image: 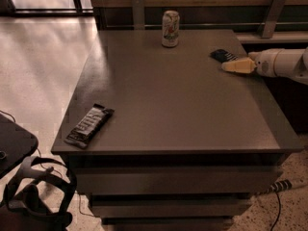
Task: Move rxbar blueberry near rxbar chocolate
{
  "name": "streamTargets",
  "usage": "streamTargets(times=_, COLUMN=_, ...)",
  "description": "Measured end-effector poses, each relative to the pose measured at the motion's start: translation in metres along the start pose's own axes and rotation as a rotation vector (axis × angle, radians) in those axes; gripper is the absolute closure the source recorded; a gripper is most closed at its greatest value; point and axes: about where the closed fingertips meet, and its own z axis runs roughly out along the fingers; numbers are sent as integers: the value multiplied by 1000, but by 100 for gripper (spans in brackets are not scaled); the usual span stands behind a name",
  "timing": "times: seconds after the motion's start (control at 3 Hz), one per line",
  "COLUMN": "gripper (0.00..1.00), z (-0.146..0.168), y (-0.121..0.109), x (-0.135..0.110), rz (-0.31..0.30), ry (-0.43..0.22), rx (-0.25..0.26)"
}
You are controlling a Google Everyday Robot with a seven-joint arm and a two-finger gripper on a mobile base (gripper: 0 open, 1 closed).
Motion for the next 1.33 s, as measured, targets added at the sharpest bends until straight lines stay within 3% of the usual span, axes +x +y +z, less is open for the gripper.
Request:
streamTargets(times=0.33, gripper=1, z=0, y=0, x=0, rz=0, ry=0, rx=0)
streamTargets(times=1.0, gripper=0, z=0, y=0, x=-1, rz=0, ry=0, rx=0)
streamTargets(times=1.33, gripper=0, z=-7, y=-2, x=-8, rz=-46, ry=-13, rx=20)
